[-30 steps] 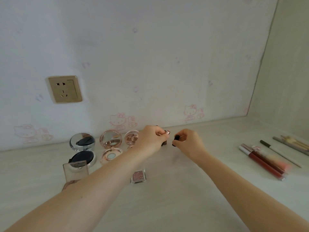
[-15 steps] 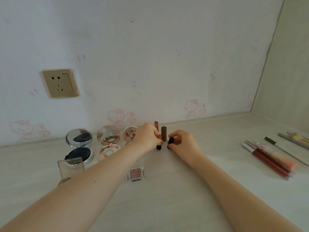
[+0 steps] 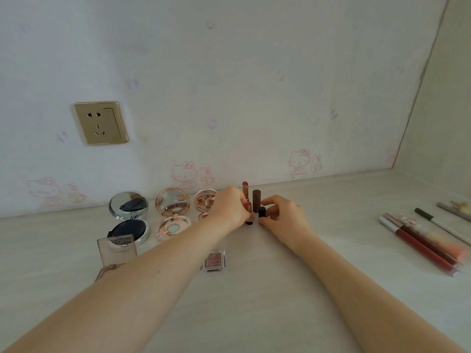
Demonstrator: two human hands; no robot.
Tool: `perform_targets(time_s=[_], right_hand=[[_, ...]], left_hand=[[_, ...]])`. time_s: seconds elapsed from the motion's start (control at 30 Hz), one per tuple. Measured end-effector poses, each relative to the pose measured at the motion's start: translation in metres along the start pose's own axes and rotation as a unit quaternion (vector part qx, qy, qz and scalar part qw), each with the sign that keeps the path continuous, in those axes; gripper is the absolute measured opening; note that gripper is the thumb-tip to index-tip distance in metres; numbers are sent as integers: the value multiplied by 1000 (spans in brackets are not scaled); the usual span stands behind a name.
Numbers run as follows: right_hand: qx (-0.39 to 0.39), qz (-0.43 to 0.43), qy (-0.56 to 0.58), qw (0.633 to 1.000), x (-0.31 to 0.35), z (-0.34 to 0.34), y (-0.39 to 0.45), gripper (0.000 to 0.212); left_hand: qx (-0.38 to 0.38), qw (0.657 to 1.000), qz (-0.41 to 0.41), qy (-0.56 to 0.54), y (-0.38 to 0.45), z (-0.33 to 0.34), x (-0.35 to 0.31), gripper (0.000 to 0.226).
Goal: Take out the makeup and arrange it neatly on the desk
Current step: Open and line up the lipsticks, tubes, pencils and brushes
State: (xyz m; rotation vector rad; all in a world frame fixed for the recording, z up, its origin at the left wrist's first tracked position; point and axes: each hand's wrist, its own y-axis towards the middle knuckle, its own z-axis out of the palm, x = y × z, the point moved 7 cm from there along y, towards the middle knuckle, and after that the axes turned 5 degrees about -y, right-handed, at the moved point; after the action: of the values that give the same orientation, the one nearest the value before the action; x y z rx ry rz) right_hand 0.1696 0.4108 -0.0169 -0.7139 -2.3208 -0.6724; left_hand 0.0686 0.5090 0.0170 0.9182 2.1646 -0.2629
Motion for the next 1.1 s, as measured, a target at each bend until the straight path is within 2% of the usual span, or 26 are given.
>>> perform_targets(time_s=[0.27,0.47,0.67,0.77,0.9,1.1], right_hand=[[-1,-2,-17,1000,-2,3,3,26],[1,-2,-21,1000,-3,1,1,33],[2,8,-26,1000,-2,-9,-13,34],[27,-4,-72,997,-1,-19,-26,34],[66,-26,-168,983,-7,-43,-49,37],[49,-44,-265,962,-23,-107,-88,35]], left_hand=[[7,1000,3,23,6,3,-3,17],[13,999,9,31,0,-1,-5,16],[-23,998,52,42,-16,-21,-14,11],[-38,995,70,62,-24,-28,-22,6],[-53,984,121,122,-42,-27,-43,14],[-6,966,205,160,-69,18,-84,21]])
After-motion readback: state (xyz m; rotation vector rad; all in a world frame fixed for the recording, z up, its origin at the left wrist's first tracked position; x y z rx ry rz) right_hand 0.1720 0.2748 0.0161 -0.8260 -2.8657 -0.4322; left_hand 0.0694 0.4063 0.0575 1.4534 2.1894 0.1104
